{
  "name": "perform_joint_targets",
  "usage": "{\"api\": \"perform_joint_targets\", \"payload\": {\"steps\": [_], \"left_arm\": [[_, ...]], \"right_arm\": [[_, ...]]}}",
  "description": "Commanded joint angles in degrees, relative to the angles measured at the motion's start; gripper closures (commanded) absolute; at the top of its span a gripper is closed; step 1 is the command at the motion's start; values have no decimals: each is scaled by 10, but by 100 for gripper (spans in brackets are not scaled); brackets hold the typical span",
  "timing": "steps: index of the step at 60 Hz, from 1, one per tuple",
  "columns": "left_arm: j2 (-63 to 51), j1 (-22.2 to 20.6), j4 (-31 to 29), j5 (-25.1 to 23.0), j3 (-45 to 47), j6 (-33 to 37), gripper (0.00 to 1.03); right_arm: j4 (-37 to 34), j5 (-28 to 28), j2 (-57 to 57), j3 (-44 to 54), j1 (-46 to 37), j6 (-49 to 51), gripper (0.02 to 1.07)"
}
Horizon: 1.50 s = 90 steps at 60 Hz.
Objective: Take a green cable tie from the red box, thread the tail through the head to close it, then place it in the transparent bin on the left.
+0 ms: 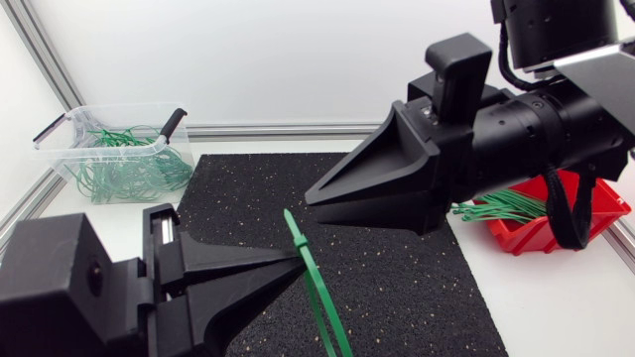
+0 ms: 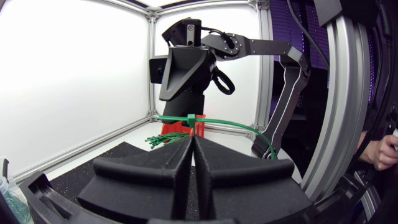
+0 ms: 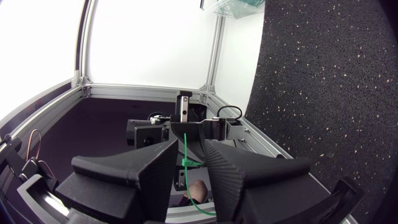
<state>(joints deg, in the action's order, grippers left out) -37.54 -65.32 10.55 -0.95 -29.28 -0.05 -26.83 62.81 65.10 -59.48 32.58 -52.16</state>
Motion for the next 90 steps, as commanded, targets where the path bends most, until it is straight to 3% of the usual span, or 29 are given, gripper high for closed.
{"api": "perform_joint_targets", "payload": {"steps": [1,23,54,64,78,90], "left_arm": [[3,5,3,5,12,33,99],[-2,11,7,10,20,94,99],[-9,22,9,9,22,115,99],[-9,22,10,9,22,115,99],[-11,19,11,9,22,115,99],[-24,-20,12,18,7,114,99]], "right_arm": [[-1,4,17,-15,8,29,70],[-6,5,35,-23,28,64,70],[-31,4,48,-36,34,85,72],[-31,-3,50,-40,32,94,101],[-31,-12,54,-51,28,98,101],[-28,-31,96,-68,21,96,101]]}}
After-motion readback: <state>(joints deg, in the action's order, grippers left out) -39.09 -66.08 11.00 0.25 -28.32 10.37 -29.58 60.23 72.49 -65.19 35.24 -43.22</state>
